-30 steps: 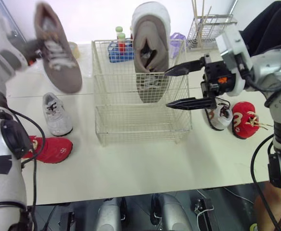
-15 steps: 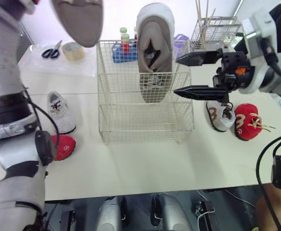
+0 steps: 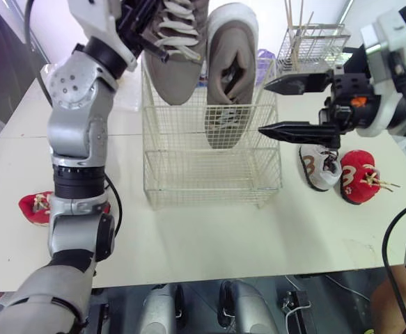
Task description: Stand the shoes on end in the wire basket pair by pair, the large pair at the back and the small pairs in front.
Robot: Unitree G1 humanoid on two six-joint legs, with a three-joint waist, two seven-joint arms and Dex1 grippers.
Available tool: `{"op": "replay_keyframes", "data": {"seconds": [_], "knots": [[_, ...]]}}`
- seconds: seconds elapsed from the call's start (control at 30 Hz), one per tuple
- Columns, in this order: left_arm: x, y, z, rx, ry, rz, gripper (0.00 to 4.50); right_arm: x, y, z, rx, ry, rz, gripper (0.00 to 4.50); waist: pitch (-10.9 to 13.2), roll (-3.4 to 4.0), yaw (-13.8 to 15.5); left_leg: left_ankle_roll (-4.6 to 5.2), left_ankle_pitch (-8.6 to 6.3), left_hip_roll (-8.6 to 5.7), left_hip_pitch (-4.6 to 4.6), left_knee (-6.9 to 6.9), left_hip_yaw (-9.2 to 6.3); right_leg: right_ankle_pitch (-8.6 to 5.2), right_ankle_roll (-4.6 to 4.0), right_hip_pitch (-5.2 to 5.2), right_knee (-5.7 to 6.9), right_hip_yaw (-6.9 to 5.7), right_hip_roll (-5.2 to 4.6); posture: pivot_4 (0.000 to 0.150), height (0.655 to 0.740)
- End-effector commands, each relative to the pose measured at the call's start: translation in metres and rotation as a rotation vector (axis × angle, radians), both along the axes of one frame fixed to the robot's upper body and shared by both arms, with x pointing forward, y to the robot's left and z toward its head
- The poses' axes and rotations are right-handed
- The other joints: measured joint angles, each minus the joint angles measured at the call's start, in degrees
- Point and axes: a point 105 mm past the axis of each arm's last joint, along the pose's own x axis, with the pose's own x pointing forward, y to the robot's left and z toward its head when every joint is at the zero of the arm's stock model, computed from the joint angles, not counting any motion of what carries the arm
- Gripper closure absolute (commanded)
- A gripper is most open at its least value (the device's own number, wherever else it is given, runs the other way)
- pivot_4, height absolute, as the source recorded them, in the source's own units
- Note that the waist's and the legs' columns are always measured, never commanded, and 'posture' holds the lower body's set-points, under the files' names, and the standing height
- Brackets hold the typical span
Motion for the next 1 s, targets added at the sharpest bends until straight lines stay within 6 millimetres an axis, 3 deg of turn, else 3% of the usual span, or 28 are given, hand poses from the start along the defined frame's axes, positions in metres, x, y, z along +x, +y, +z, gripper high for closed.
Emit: {"op": "replay_keyframes", "data": {"seconds": [0.03, 0.37, 0.67, 0.87, 1.0], "knots": [[-0.012, -0.001, 0.007, -0.001, -0.106, 0.030, 4.49, -0.008, -0.002, 0.010, 0.002, -0.047, 0.000, 0.00, 0.00, 0.00, 0.01, 0.00, 0.00, 0.00, 0.00, 0.00, 0.00, 0.00, 0.00, 0.00, 0.00, 0.00, 0.00, 0.150, 0.7400], [-0.005, -0.011, -0.061, 0.010, 0.055, -0.002, 4.49, -0.010, -0.005, 0.005, 0.002, 0.001, -0.022, 0.00, -0.06, 0.01, 0.25, 0.07, -0.04, 0.02, 0.01, 0.20, -0.22, 0.00, 0.00, 0.19, 0.02, -0.11, -0.04, 0.150, 0.7400], [-0.015, -0.015, -0.085, 0.080, 0.192, -0.067, 4.49, -0.016, -0.018, -0.029, -0.031, 0.092, -0.169, 0.00, -0.07, 0.03, 0.08, 0.36, -0.22, -0.01, -0.02, 0.56, -0.32, 0.03, 0.06, 0.42, 0.01, -0.23, -0.17, 0.150, 0.7400], [-0.016, -0.013, -0.110, 0.148, 0.293, -0.075, 4.49, -0.015, -0.017, -0.030, -0.006, 0.092, -0.180, 0.00, -0.09, 0.06, 0.06, 0.36, -0.22, -0.01, -0.01, 0.56, -0.33, 0.03, 0.06, 0.43, 0.01, -0.23, -0.16, 0.150, 0.7400], [-0.014, -0.008, -0.114, 0.152, 0.312, -0.056, 4.49, -0.013, -0.017, -0.031, -0.002, 0.094, -0.183, 0.00, -0.08, 0.06, 0.08, 0.38, -0.23, -0.02, -0.02, 0.57, -0.34, 0.03, 0.06, 0.43, 0.01, -0.23, -0.16, 0.150, 0.7400]]}}
